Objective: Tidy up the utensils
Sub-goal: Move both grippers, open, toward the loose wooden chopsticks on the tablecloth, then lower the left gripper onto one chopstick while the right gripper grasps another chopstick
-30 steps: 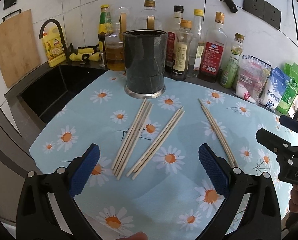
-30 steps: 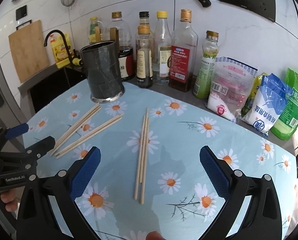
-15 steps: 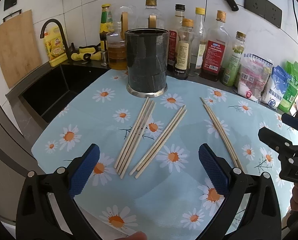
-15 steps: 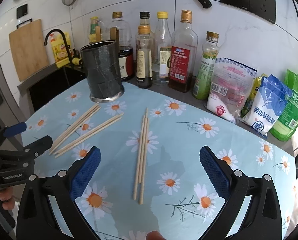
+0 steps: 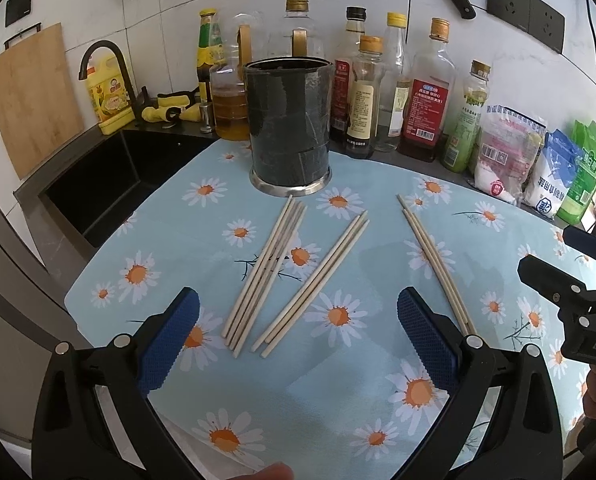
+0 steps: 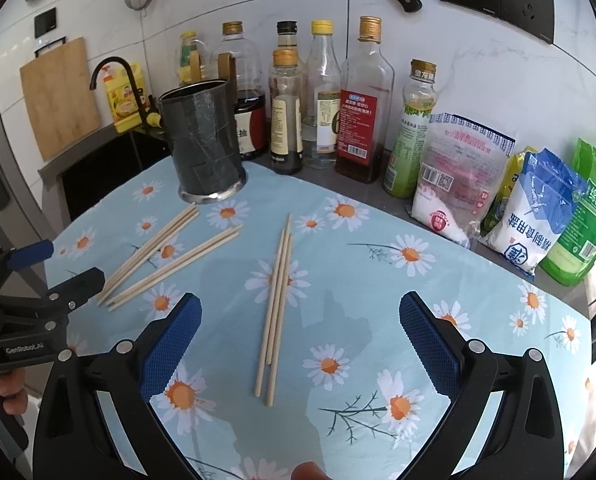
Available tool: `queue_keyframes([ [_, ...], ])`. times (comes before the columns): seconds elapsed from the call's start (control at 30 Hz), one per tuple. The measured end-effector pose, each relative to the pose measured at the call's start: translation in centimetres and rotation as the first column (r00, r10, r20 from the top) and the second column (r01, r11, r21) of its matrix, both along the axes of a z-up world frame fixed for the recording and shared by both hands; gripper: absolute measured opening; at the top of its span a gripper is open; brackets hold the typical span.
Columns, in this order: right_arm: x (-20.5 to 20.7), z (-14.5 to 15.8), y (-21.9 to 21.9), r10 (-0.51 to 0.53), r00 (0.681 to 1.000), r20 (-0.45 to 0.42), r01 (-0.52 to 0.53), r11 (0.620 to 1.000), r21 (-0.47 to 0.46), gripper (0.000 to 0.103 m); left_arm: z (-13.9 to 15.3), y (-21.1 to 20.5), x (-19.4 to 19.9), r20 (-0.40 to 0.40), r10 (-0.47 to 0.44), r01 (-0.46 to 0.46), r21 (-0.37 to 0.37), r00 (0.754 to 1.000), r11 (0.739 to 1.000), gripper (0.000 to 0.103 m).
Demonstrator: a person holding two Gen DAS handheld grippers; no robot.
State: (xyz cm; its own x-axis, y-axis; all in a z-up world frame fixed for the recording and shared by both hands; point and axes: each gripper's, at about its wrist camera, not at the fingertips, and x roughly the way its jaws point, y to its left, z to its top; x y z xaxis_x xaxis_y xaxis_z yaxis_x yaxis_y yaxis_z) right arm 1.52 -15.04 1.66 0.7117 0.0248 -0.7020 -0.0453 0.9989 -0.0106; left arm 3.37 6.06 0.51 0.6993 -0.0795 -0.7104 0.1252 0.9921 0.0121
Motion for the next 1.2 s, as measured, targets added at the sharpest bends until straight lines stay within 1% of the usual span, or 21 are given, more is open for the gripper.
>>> queue_keyframes([
  [0.1, 0.0, 0.1, -0.1, 0.000, 1.000, 0.003, 0.000, 1.000, -0.008, 0.095, 0.0, -0.1, 0.0, -0.004, 0.014, -0.014, 0.004, 1.000, 1.000, 0.097],
  [0.3, -0.3, 0.3, -0.1, 0.039, 0.999, 0.024, -0.038, 0.999, -0.036, 0.095, -0.5, -0.1, 0.1, -0.013, 0.034, -0.035, -0.018, 0.999, 0.999, 0.097],
  [0.63, -0.1, -0.6, -0.8, 0.082, 0.997, 0.007, -0.081, 0.997, -0.018, 0.095, -0.6, -0.6, -0.3, 0.009, 0.066, -0.066, -0.008, 0.998, 0.998, 0.097],
  [0.77, 0.1, -1.2, -1.0, 0.082, 0.997, 0.003, -0.082, 0.996, -0.037, 0.095, -0.9, -0.7, -0.3, 0.001, 0.062, -0.061, -0.022, 0.998, 0.998, 0.097],
  [1.03, 1.0, -2.4, -1.6, 0.040, 0.999, -0.018, -0.041, 0.998, -0.042, 0.095, -1.4, 0.0, 0.6, -0.004, 0.043, -0.043, -0.006, 0.999, 0.999, 0.097],
  [1.2, 2.4, -3.3, -1.7, -0.003, 0.997, -0.074, -0.002, 0.998, -0.069, 0.095, -1.3, 2.0, 2.8, -0.034, 0.048, -0.048, -0.008, 0.998, 0.999, 0.097],
])
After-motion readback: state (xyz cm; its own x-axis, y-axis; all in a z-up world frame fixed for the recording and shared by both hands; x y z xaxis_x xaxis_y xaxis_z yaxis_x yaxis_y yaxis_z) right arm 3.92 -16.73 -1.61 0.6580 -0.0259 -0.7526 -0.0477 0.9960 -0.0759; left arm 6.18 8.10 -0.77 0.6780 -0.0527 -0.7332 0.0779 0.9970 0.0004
